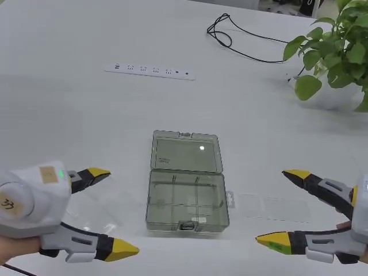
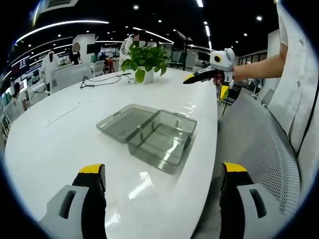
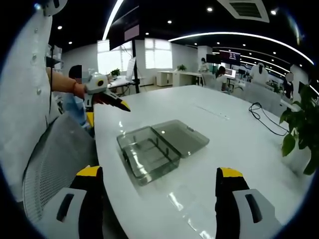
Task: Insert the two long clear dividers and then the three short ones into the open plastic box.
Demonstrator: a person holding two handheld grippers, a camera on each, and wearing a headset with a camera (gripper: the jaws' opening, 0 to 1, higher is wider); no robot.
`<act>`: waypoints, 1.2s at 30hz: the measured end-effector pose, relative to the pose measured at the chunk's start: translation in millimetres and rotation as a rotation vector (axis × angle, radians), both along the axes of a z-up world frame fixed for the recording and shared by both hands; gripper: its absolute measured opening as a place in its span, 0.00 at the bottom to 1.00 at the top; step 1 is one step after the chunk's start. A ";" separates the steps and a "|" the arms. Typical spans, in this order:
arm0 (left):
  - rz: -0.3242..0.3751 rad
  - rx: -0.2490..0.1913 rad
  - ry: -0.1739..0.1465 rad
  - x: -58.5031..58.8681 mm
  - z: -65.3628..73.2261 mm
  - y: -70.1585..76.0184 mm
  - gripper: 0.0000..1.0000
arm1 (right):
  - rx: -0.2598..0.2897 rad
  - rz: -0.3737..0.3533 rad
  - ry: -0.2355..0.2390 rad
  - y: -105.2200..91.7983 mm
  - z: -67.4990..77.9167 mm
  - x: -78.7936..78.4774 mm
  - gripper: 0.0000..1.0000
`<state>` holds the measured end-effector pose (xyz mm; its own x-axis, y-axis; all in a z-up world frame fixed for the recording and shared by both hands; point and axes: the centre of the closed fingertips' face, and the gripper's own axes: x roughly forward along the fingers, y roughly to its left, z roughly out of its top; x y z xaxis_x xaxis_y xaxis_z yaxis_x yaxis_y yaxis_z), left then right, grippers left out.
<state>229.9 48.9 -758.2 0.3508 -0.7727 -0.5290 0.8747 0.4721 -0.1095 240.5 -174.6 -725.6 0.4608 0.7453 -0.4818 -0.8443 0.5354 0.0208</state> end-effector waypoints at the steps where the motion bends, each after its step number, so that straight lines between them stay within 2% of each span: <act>1: 0.006 0.004 -0.001 1.5 -0.3 2.4 0.97 | 0.001 -0.001 0.001 0.5 0.1 -0.2 0.94; 11: 0.070 0.044 0.009 15.2 -4.7 27.2 0.91 | 0.008 -0.005 0.001 1.6 1.0 -0.5 0.93; 14: 0.116 0.057 0.037 21.1 -7.9 37.9 0.87 | 0.010 -0.007 0.000 1.7 1.6 -0.4 0.93; 17: 0.135 0.074 0.045 24.9 -11.6 45.0 0.85 | 0.014 -0.010 -0.001 1.8 2.0 0.0 0.93; 25: 0.189 0.136 0.110 29.6 -24.7 63.0 0.77 | 0.022 -0.013 0.002 3.6 1.7 -1.4 0.92; 26: 0.200 0.145 0.120 30.1 -26.5 65.2 0.76 | 0.023 -0.015 0.002 3.3 1.5 -1.3 0.92; 27: 0.220 0.173 0.141 30.2 -30.4 70.9 0.74 | 0.024 -0.016 0.003 3.0 1.3 -1.5 0.92; 29: 0.239 0.190 0.166 30.8 -34.3 75.2 0.71 | 0.026 -0.018 0.005 2.9 1.1 -1.9 0.92; 31: 0.249 0.209 0.166 32.5 -36.5 79.1 0.67 | 0.028 -0.019 0.006 2.9 1.0 -2.4 0.92; 34: 0.268 0.216 0.199 32.9 -40.4 81.9 0.65 | 0.032 -0.024 0.006 2.3 1.3 -2.7 0.92; 36: 0.278 0.244 0.221 31.8 -44.6 86.2 0.63 | 0.034 -0.028 0.004 1.6 1.5 -2.5 0.92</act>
